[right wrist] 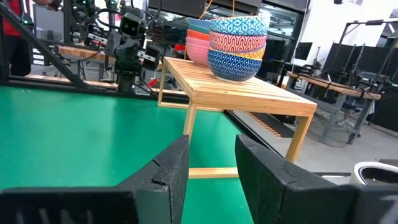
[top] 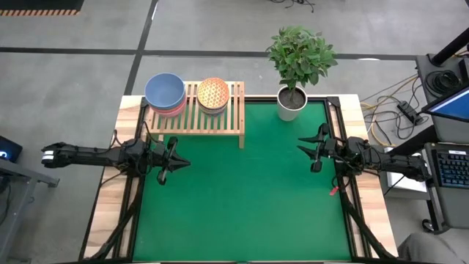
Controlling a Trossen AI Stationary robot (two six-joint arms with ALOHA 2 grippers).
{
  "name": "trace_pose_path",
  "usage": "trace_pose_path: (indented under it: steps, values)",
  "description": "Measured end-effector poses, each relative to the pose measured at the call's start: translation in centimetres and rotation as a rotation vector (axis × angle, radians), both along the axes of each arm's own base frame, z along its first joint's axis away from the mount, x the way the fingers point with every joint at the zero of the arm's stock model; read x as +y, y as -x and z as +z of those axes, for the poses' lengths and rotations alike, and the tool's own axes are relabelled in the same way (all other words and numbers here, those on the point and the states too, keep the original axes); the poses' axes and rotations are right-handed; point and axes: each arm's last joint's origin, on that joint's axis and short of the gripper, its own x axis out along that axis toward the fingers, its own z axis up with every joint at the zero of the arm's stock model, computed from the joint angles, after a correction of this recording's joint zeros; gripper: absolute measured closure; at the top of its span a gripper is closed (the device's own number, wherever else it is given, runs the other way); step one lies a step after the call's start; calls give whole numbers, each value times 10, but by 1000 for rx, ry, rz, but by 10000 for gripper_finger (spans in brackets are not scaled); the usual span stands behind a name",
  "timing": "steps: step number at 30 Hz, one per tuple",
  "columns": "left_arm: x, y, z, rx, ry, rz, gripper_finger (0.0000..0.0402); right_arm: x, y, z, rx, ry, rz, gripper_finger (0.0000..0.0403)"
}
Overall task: Place and stack bowls onto a shelf
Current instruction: Return to Home Position
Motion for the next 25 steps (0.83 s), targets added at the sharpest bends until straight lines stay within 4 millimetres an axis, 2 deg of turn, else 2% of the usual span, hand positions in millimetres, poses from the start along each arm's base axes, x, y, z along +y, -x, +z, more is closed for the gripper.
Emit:
trace_pose_path:
  steps: [14, 25]
  values:
    - [0, 0, 0, 0, 0, 0, 402, 0, 0, 0, -1, 0, 0, 287]
    - [0, 0, 0, 0, 0, 0, 402, 0, 0, 0, -1, 0, 0, 275]
